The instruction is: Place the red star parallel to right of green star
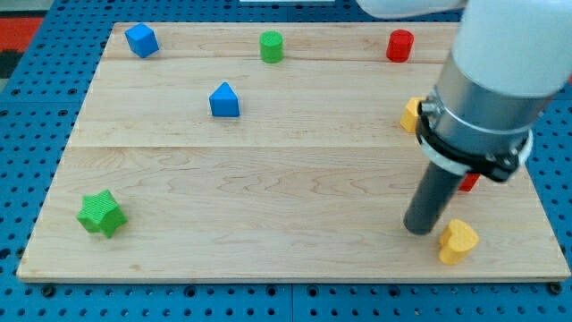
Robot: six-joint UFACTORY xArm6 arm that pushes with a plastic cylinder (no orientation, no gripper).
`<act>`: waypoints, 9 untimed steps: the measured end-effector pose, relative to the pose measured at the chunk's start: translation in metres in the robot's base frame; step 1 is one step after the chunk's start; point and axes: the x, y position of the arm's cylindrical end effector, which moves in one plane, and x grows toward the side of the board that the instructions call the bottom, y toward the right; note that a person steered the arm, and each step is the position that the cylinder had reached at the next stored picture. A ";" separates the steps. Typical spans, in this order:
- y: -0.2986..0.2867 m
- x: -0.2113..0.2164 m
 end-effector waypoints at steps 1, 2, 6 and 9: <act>0.049 -0.025; 0.105 -0.027; -0.051 -0.032; -0.082 -0.032</act>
